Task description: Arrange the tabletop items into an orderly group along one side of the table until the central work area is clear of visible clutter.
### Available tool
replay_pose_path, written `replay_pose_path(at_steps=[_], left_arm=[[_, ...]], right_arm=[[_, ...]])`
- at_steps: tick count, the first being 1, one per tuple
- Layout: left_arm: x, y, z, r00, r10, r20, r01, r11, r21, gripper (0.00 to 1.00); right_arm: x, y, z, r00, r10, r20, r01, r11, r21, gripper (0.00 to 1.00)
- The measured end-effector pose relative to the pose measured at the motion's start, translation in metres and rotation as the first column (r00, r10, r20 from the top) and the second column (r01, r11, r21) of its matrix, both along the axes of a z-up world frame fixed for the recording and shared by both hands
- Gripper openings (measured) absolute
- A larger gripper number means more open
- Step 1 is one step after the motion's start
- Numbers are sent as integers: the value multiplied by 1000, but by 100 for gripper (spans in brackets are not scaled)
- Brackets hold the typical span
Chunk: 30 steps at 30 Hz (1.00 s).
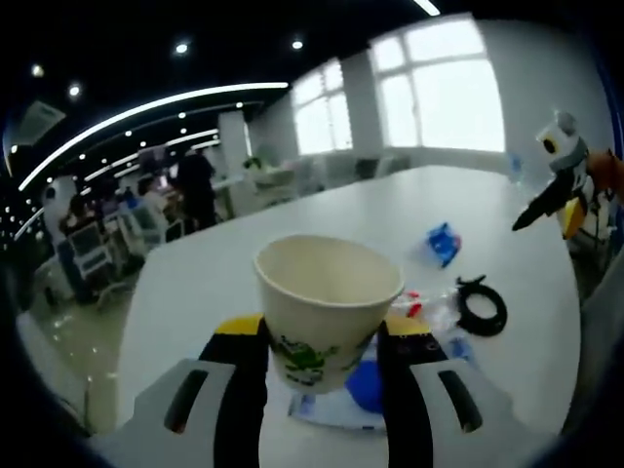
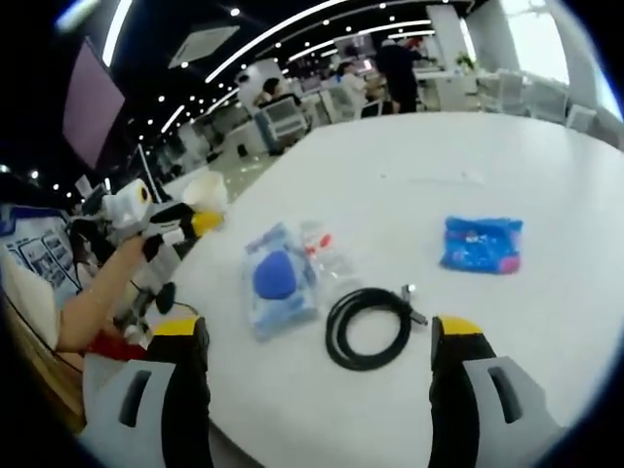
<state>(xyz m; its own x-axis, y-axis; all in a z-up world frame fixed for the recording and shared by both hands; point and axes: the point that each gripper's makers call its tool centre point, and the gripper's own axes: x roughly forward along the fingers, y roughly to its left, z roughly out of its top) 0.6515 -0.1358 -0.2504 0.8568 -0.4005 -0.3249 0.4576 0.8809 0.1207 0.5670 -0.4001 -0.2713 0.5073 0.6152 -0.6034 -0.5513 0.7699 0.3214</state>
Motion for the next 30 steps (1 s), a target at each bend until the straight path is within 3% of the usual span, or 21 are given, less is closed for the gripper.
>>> replay_pose_path(at_steps=[6, 15, 19, 30], left_arm=[[31, 17, -10, 999, 43, -6, -44, 998, -51, 41], [64, 28, -40, 997, 72, -25, -72, 997, -17, 41], [78, 31, -52, 995, 91, -31, -93, 995, -38, 41], [96, 27, -76, 992, 112, -54, -116, 990, -84, 41]], right_arm=[[9, -4, -15, 1000, -17, -14, 17, 999, -32, 93], [22, -4, -33, 999, -26, -29, 24, 999, -47, 93], [26, -7, -44, 999, -26, -42, 23, 997, -68, 93], [29, -22, -72, 996, -39, -79, 29, 993, -117, 93]])
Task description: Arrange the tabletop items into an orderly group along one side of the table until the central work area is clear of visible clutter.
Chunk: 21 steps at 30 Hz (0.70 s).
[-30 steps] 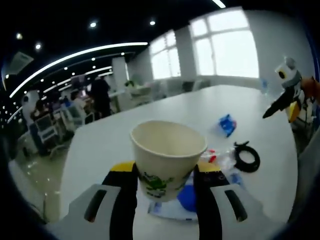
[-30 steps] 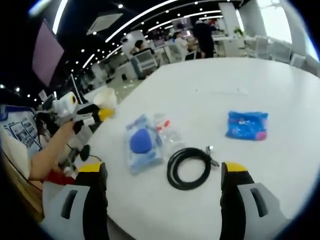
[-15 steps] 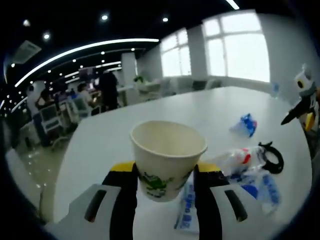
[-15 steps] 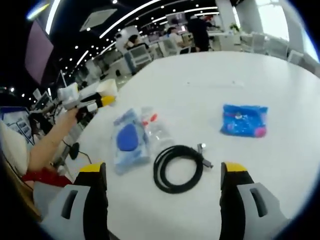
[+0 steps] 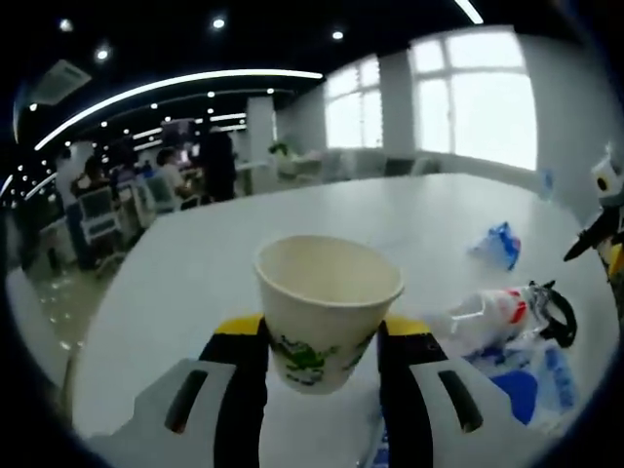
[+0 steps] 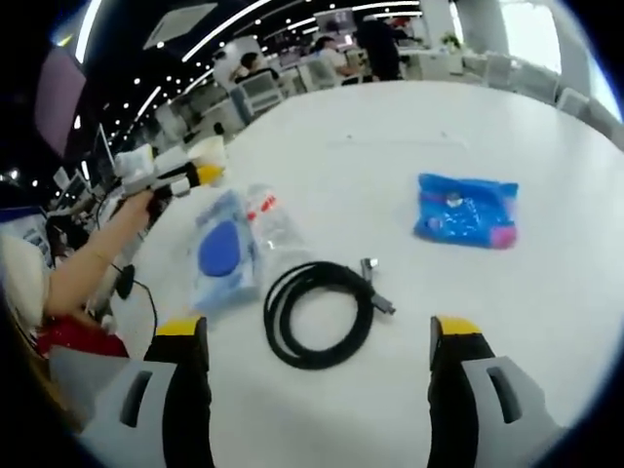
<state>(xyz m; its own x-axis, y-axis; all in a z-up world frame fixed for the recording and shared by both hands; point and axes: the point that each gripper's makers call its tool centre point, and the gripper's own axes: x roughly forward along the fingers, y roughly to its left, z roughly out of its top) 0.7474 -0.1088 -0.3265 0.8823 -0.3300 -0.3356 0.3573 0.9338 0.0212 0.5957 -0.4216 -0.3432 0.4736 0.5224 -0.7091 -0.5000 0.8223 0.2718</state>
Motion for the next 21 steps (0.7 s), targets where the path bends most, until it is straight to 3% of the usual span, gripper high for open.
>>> replay_pose_path(at_steps=[9, 12, 17, 21], left_arm=[[4, 6, -20, 1000, 23, -13, -24, 998, -57, 41], [5, 9, -23, 999, 36, -11, -37, 994, -104, 41], [3, 10, -30, 999, 31, -15, -32, 996, -88, 41], [4, 9, -40, 999, 25, -32, -27, 998, -60, 41]], right_arm=[[5, 1, -8, 1000, -11, -5, 11, 1000, 10, 91], [7, 2, -10, 1000, -13, -5, 13, 1000, 12, 91], [13, 2, -10, 1000, -29, -4, 29, 999, 40, 84], [13, 5, -13, 1000, -25, -16, 25, 998, 49, 86]])
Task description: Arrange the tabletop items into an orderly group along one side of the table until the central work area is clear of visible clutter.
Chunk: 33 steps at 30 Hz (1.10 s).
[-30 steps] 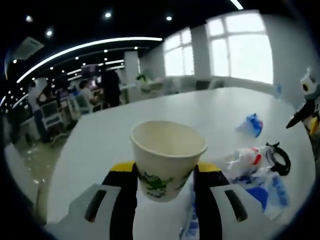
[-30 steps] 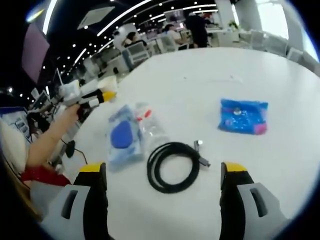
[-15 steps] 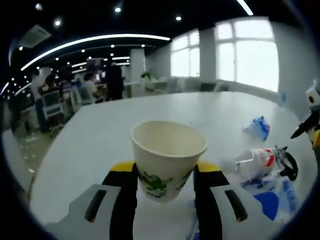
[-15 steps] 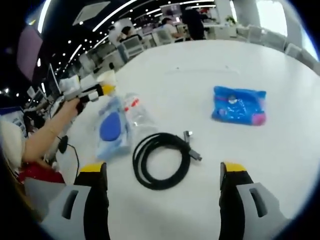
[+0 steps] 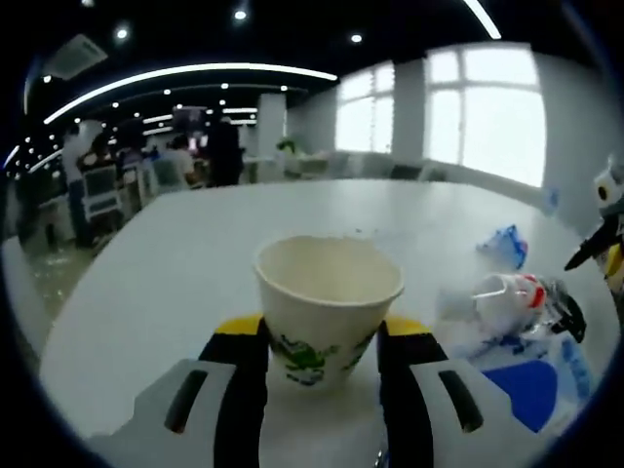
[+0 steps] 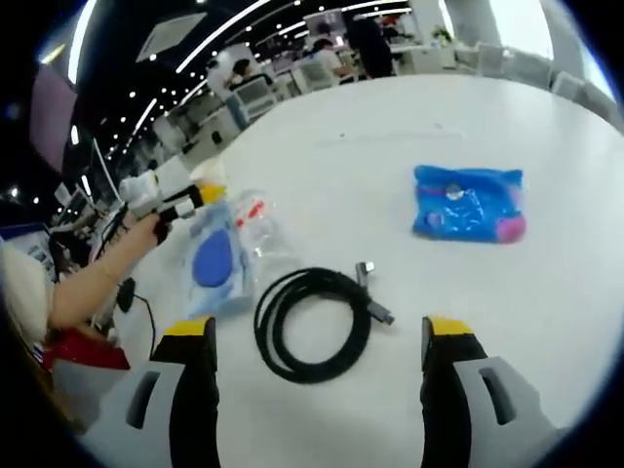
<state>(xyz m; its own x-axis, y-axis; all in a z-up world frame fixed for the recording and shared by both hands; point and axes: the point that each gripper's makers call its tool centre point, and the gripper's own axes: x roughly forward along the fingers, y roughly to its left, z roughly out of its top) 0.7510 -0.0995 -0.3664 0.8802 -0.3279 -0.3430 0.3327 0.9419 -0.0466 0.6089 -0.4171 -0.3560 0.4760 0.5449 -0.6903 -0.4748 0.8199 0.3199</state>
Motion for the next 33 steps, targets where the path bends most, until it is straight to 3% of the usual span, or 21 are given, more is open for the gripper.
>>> replay_pose_path(at_steps=[10, 21, 24, 33], left_arm=[[3, -1, 0, 1000, 10, 2, -10, 1000, -29, 43], [-5, 4, 9, 999, 36, -20, -37, 999, -39, 65], [-11, 4, 15, 999, 34, -15, -35, 997, -68, 71], [-49, -7, 26, 998, -40, -45, 38, 998, -46, 93]], right_arm=[[-2, -6, -10, 1000, 26, -2, -26, 997, -66, 87], [-1, -8, -6, 1000, 27, 14, -26, 997, -71, 88], [0, -8, -3, 999, 35, 28, -33, 997, -76, 90], [0, -3, -1, 992, 114, 61, -106, 987, -124, 97]])
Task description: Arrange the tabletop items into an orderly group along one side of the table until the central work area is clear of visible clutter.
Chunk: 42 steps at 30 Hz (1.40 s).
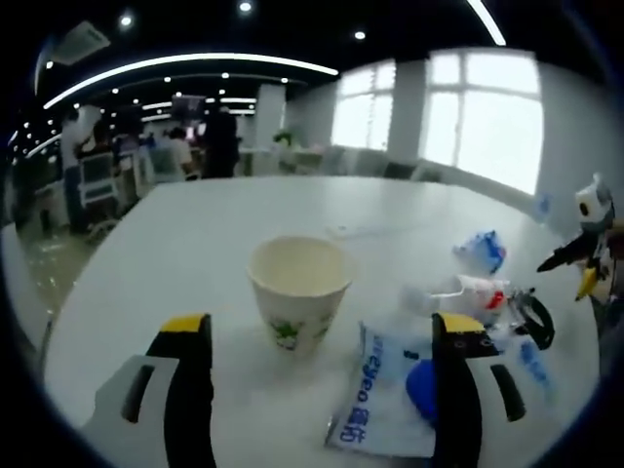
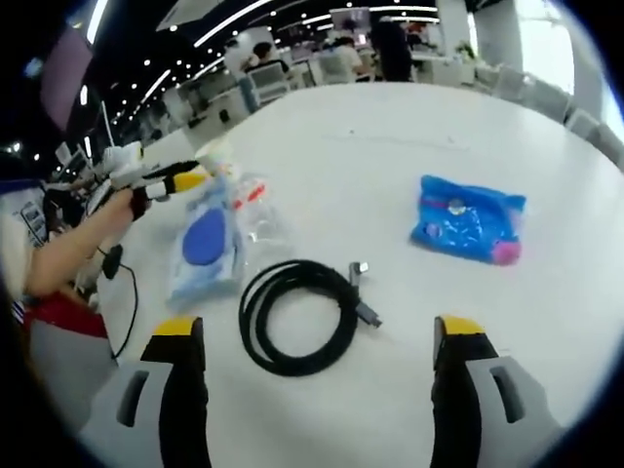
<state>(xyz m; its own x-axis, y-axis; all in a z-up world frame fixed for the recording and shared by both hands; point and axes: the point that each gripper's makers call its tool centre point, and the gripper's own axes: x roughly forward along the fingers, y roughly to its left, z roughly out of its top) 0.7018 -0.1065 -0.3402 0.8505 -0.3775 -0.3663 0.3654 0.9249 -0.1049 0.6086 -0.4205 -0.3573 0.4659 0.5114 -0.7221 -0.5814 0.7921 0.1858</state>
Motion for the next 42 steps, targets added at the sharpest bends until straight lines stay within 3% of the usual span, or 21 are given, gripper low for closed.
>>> replay_pose_path(at_steps=[5, 10, 18, 31, 42], left_arm=[[-33, -18, 2, 997, -75, -30, 76, 997, 32, 99], [-53, -29, 7, 993, -111, -47, 111, 994, 13, 99], [-85, -44, 21, 985, -158, -75, 162, 985, 51, 99], [-117, -57, 44, 980, -180, -88, 188, 978, 89, 99], [-136, -60, 72, 981, -178, -79, 186, 975, 118, 99]], right_arm=[[3, 3, 1, 1000, 27, 14, -27, 1000, -14, 97], [6, 6, 1, 999, 37, 13, -37, 999, -13, 96], [12, 11, 1, 998, 66, 17, -65, 998, -17, 90], [24, 20, -17, 994, 111, -14, -111, 993, -45, 63], [27, 13, -31, 994, 93, -50, -98, 989, -111, 47]])
